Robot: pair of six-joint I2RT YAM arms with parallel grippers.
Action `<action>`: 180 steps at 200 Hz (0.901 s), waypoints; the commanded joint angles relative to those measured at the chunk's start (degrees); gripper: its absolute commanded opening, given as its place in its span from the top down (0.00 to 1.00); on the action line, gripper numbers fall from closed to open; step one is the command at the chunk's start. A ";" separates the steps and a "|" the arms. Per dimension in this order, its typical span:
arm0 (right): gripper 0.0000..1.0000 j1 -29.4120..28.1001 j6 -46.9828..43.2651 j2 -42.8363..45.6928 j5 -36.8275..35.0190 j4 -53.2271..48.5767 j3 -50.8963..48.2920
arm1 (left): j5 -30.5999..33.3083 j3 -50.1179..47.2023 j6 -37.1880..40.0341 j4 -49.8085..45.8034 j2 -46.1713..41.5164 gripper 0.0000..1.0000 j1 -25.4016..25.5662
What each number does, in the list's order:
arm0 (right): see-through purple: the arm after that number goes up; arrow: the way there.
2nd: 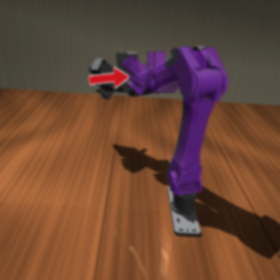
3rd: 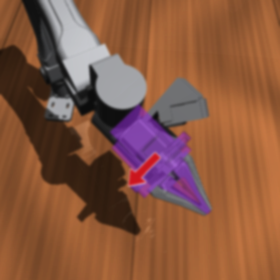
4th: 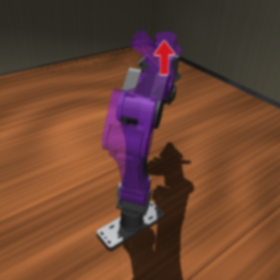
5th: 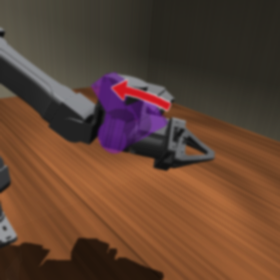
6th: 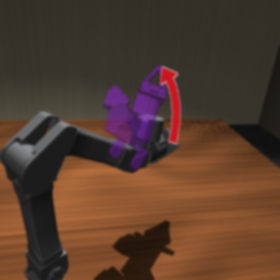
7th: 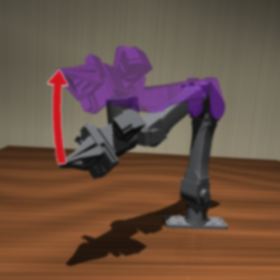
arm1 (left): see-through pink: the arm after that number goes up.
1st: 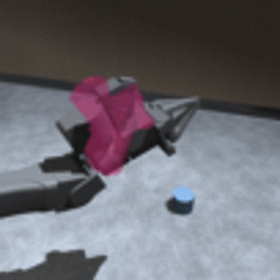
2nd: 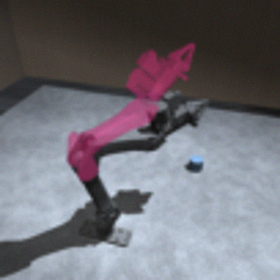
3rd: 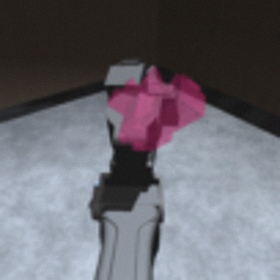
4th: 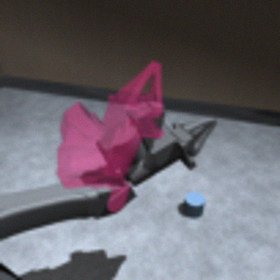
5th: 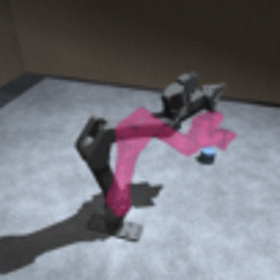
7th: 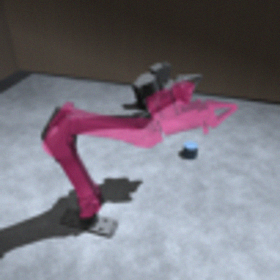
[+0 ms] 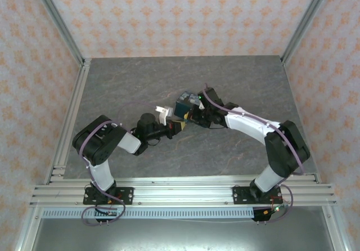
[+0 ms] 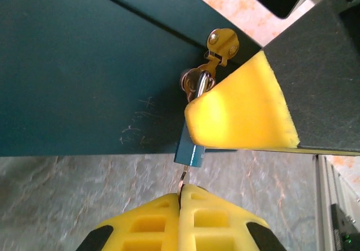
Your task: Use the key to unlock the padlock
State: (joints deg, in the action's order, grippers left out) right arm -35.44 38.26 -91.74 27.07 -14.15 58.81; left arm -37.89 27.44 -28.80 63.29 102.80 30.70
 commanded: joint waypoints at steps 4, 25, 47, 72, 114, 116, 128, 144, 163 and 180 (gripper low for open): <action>1.00 -3.48 -0.11 -1.42 2.28 2.79 -2.68 | 1.92 -1.08 2.77 3.16 -2.47 1.00 1.01; 1.00 -3.93 1.39 -1.56 2.85 5.22 -4.34 | 3.13 -2.25 4.17 1.00 -3.94 1.00 1.19; 1.00 -3.93 2.20 -1.79 3.30 6.06 -4.96 | 4.69 -2.74 6.04 -2.65 -5.93 1.00 1.42; 1.00 -3.71 2.45 -1.95 3.25 5.87 -5.10 | 5.35 -3.18 6.14 -3.85 -6.87 0.83 1.45; 1.00 -2.58 4.38 -2.29 3.38 7.88 -6.31 | 6.72 -5.08 6.04 -4.62 -8.23 0.68 1.40; 1.00 -2.54 4.44 -2.30 3.37 7.97 -6.33 | 6.83 -5.24 6.03 -4.65 -8.32 0.68 1.45; 1.00 -2.28 4.63 -2.37 3.38 8.23 -6.50 | 7.44 -5.96 5.96 -5.33 -9.18 0.64 1.38; 1.00 -2.10 4.74 -2.47 3.34 8.27 -6.51 | 8.32 -6.92 5.80 -6.73 -10.76 0.60 1.31; 1.00 -2.02 4.81 -2.65 3.43 8.74 -6.68 | 9.23 -7.65 5.53 -10.34 -12.89 0.58 1.14; 1.00 -1.98 5.09 -2.91 3.68 9.56 -7.02 | 9.05 -7.79 4.65 -13.01 -14.15 0.58 0.95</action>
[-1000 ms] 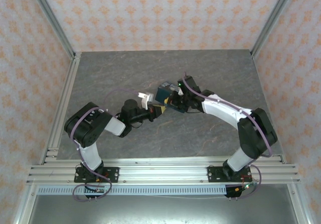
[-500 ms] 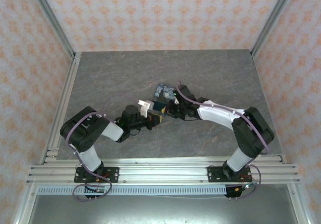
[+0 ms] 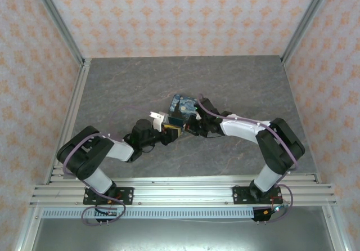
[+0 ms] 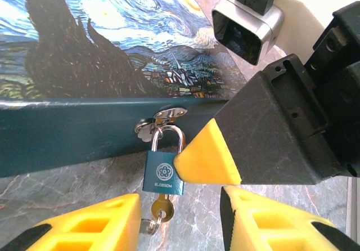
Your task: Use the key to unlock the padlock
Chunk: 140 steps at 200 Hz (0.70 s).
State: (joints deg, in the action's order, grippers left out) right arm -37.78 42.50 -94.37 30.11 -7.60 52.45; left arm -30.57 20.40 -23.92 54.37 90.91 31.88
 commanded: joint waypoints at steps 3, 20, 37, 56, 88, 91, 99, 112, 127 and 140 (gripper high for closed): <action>1.00 0.42 0.90 -0.33 0.65 3.10 -0.74 | 1.59 -0.80 -0.56 -4.22 -2.36 0.58 -0.32; 1.00 0.43 1.35 -0.55 0.92 4.10 -1.23 | 0.86 -1.13 -3.61 -4.13 -2.38 0.59 -0.51; 1.00 0.43 1.84 -0.64 1.04 4.95 -1.80 | 0.91 -1.00 -8.77 -4.08 -1.28 0.60 -0.54; 1.00 0.53 2.06 -0.74 0.95 5.48 -2.21 | 0.68 -0.89 -14.99 -2.13 0.83 0.60 -0.51; 1.00 0.69 2.65 -0.57 0.84 6.56 -3.11 | 1.01 -1.50 -26.11 5.99 5.79 0.61 -0.51; 1.00 0.69 2.73 -0.57 0.83 6.71 -3.26 | 1.03 -1.55 -27.04 6.60 6.22 0.61 -0.55; 1.00 0.73 3.05 -0.55 0.91 7.18 -3.61 | 1.33 -1.58 -29.27 8.50 7.36 0.61 -0.39; 1.00 0.86 3.49 -0.51 1.00 7.75 -4.08 | 1.90 -1.86 -32.40 11.66 9.09 0.62 -0.03; 1.00 1.03 3.82 -0.47 1.16 8.25 -4.34 | 2.71 -1.78 -34.60 13.71 10.19 0.64 0.52; 1.00 1.04 4.04 -0.47 1.16 8.46 -4.38 | 3.31 -1.44 -35.62 13.94 10.66 0.65 1.02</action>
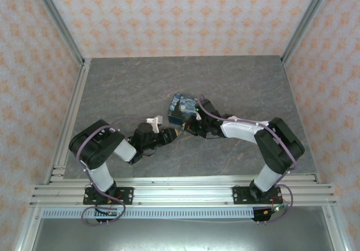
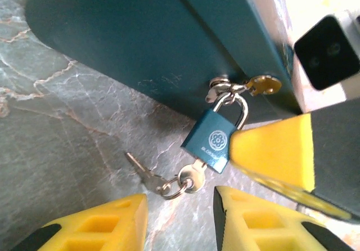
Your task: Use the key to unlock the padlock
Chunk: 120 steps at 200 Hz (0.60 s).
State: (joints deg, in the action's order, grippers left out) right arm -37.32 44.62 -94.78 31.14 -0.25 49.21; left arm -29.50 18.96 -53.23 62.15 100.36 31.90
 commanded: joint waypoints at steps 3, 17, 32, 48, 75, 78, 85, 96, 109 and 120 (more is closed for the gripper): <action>1.00 0.58 1.96 -0.05 0.15 1.16 -1.21 | 2.37 0.06 -6.51 6.26 1.36 0.66 1.07; 1.00 0.67 2.22 -0.05 0.24 1.45 -1.31 | 2.69 0.27 -7.59 7.16 2.05 0.66 1.42; 1.00 0.67 2.61 -0.05 0.24 1.91 -1.50 | 3.02 0.29 -8.95 8.41 2.94 0.67 1.56; 1.00 0.78 3.17 -0.11 0.43 2.55 -1.79 | 3.39 0.19 -10.09 9.52 3.95 0.67 1.58; 1.00 0.76 3.72 -0.23 0.84 3.21 -2.01 | 3.87 0.63 -11.95 11.27 5.66 0.67 1.74; 1.00 0.76 3.78 -0.23 0.78 3.21 -2.01 | 3.86 0.70 -12.12 11.39 5.78 0.67 1.74; 1.00 0.76 3.85 -0.24 0.92 3.19 -1.97 | 3.91 0.98 -12.40 11.62 6.06 0.67 1.72; 1.00 0.76 3.81 -0.23 0.94 3.28 -2.01 | 3.83 1.46 -12.75 11.83 6.38 0.67 1.85; 1.00 0.76 3.90 -0.36 1.10 3.32 -1.86 | 3.91 2.02 -12.94 11.85 6.54 0.67 1.99; 1.00 0.82 4.03 -0.41 1.25 3.40 -1.82 | 4.16 2.28 -13.04 11.94 6.76 0.67 2.03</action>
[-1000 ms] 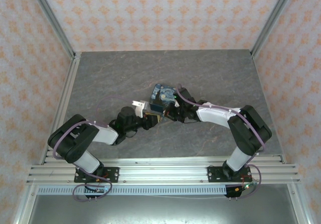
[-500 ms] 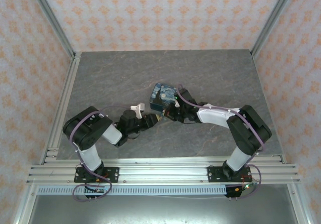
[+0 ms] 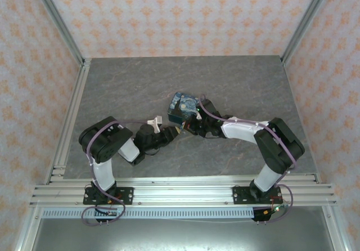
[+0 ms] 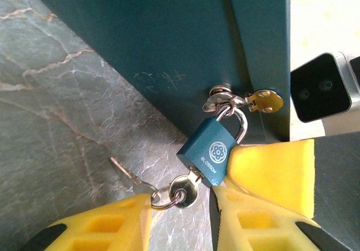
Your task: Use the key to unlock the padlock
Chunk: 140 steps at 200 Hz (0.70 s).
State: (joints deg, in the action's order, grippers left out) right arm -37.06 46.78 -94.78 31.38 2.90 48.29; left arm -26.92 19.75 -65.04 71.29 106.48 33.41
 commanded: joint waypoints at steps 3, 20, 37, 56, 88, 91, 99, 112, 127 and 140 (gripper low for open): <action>1.00 0.56 1.90 -0.45 1.05 0.29 -0.91 | 1.60 1.58 -1.23 2.81 0.70 0.67 0.52; 1.00 0.58 1.99 -0.62 1.29 0.52 -0.91 | 1.69 2.03 -1.56 3.31 1.34 0.68 0.52; 1.00 0.63 2.08 -0.75 1.32 0.55 -0.92 | 1.65 2.44 -1.85 3.54 1.89 0.68 0.54; 1.00 0.63 2.25 -0.84 1.34 0.77 -1.02 | 1.61 2.74 -2.10 3.55 2.26 0.66 0.52; 1.00 0.76 2.43 -0.98 1.28 0.96 -0.92 | 2.24 2.11 -2.46 3.52 2.26 0.60 0.52; 1.00 0.76 2.43 -0.94 1.24 0.89 -0.92 | 2.49 1.87 -2.51 3.51 2.16 0.60 0.52; 1.00 0.76 2.48 -0.93 1.14 0.99 -0.91 | 3.19 1.32 -2.79 3.32 1.89 0.59 0.56; 1.00 0.76 2.52 -0.93 0.99 1.02 -1.02 | 4.32 0.33 -3.55 2.92 1.53 0.58 0.54; 1.00 0.86 2.70 -0.76 0.75 1.30 -1.21 | 5.60 -0.46 -4.93 1.16 0.95 0.57 0.52; 1.00 0.85 3.09 -0.67 0.50 1.51 -1.48 | 6.53 -0.97 -5.90 -0.28 0.32 0.57 0.68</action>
State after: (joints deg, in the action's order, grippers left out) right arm -36.80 48.01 -94.83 31.73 3.79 48.18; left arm -24.32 20.73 -69.04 73.52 108.01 33.56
